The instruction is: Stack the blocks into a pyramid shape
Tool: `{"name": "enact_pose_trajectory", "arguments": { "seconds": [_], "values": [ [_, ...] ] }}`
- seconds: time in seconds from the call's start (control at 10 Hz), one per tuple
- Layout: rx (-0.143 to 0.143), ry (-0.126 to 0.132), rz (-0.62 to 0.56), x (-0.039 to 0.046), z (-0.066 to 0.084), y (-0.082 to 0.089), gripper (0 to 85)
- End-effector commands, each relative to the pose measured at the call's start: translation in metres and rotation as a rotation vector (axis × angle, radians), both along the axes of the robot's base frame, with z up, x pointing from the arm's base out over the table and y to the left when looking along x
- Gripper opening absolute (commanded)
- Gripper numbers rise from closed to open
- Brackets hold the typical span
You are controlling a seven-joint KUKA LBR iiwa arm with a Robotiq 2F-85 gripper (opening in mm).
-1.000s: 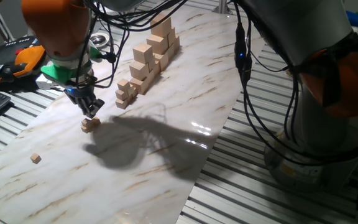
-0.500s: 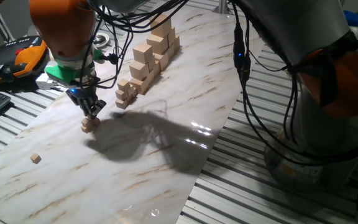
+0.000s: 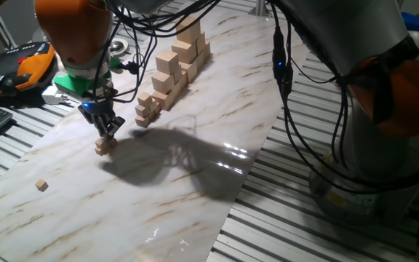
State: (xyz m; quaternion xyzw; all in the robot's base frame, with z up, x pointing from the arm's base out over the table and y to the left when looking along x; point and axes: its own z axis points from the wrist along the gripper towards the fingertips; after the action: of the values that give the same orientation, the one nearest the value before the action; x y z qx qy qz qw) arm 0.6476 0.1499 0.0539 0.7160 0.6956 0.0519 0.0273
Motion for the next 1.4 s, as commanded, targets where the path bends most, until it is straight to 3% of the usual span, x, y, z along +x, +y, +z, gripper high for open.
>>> {"name": "enact_pose_trajectory", "arguments": {
  "seconds": [0.0, 0.4, 1.3],
  "values": [
    [0.006, 0.003, -0.004, -0.0006, 0.0002, 0.0016, 0.0],
    [0.002, 0.0, -0.024, -0.0024, -0.0002, 0.0042, 0.0],
    [0.022, 0.004, -0.023, -0.0038, -0.0047, 0.0063, 0.0]
  ]
}}
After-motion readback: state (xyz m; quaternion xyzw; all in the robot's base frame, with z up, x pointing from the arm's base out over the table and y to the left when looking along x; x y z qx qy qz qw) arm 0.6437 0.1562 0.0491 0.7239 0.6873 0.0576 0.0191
